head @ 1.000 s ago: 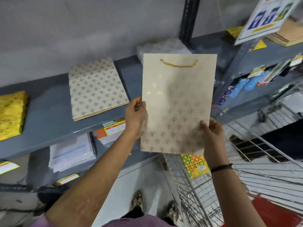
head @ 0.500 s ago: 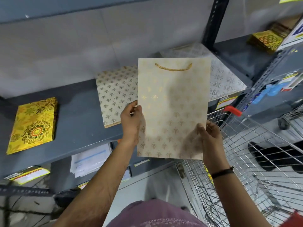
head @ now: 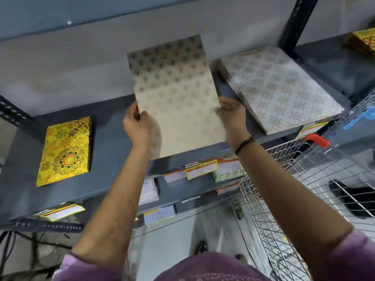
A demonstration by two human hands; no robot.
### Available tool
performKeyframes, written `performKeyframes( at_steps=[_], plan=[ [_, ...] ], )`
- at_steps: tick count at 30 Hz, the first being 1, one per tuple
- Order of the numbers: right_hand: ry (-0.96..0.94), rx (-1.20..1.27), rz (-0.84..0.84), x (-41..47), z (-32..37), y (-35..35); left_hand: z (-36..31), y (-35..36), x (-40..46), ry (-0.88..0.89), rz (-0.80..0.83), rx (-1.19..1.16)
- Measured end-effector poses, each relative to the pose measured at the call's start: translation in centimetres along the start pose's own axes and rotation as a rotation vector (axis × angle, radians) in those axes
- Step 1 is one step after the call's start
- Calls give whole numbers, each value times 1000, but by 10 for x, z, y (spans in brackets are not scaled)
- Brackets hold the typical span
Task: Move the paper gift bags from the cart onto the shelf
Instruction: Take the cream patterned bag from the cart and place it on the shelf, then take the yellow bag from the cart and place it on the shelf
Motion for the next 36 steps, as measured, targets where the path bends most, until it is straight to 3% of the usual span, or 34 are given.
performKeyframes(
  at_steps=[5, 15, 18, 21, 24, 28, 32, 36],
  plan=[
    [75, -43, 74, 31, -19, 48, 22, 3, 31, -85, -18, 170],
    [76, -220, 87, 38, -48, 43, 46, 26, 26, -143, 85, 379],
    [-11, -296, 90, 35, -38, 24, 24, 20, 15, -47, -17, 541],
    [-40, -194, 21, 26, -38, -23, -23, 30, -26, 225, -125, 386],
    [-62, -121, -104, 10, -54, -96, -49, 79, -97, 404, 30, 131],
    [0, -126, -282, -21, -101, -205, -32, 176, -204, 341, 361, 45],
    [51, -288, -371, -50, -156, -302, 25, 266, -304, 119, 654, 94],
    [227, -490, -365, -64, -243, -383, 122, 336, -392, -370, 893, 254]
  ],
)
Point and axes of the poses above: each hand's wrist, its own x-axis towards the middle knuckle, its own y-axis out of the palm, z = x × y, the point moved 10 cm from there along x, towards the middle knuckle
